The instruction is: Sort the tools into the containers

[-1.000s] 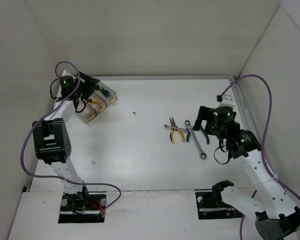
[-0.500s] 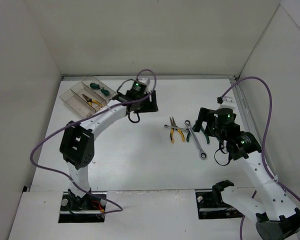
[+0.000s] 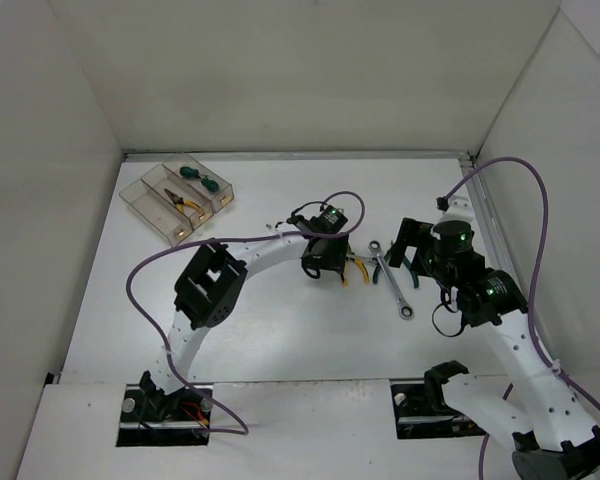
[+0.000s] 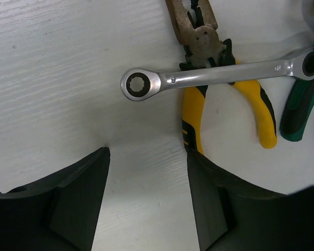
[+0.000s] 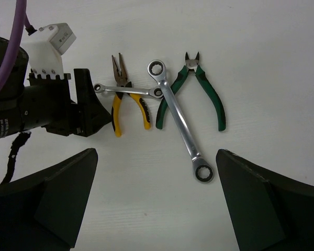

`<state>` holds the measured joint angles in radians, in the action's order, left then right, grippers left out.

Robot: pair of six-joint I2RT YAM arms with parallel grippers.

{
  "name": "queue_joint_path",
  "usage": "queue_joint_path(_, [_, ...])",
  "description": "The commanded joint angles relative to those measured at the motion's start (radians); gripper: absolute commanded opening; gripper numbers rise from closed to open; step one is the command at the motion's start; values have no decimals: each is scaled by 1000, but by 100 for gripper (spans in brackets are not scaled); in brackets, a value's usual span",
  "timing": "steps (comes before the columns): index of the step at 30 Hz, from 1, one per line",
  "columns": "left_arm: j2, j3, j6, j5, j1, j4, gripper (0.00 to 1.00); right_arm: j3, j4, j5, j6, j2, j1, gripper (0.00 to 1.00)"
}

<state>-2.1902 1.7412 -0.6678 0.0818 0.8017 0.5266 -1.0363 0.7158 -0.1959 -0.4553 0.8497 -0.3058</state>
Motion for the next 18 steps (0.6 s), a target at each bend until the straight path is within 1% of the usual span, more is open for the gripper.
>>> queue_joint_path(1, [50, 21, -52, -13, 13, -13, 56, 12, -29, 7, 0, -21, 4, 96])
queue_joint_path(4, [50, 9, -75, -14, 13, -31, 55, 25, -24, 7, -6, -35, 4, 95])
queue_joint_path(9, [15, 58, -67, -37, 57, -20, 53, 35, -18, 9, -11, -41, 5, 96])
queue_joint_path(11, [-14, 76, -70, -33, 57, -4, 52, 33, -18, 9, -11, -44, 5, 96])
queue_joint_path(13, [-26, 77, -72, -16, 57, 12, 49, 30, -18, 4, -10, -44, 5, 96])
queue_joint_path(18, [-17, 34, -75, -16, 67, -13, 47, 36, -18, 3, -13, -40, 7, 95])
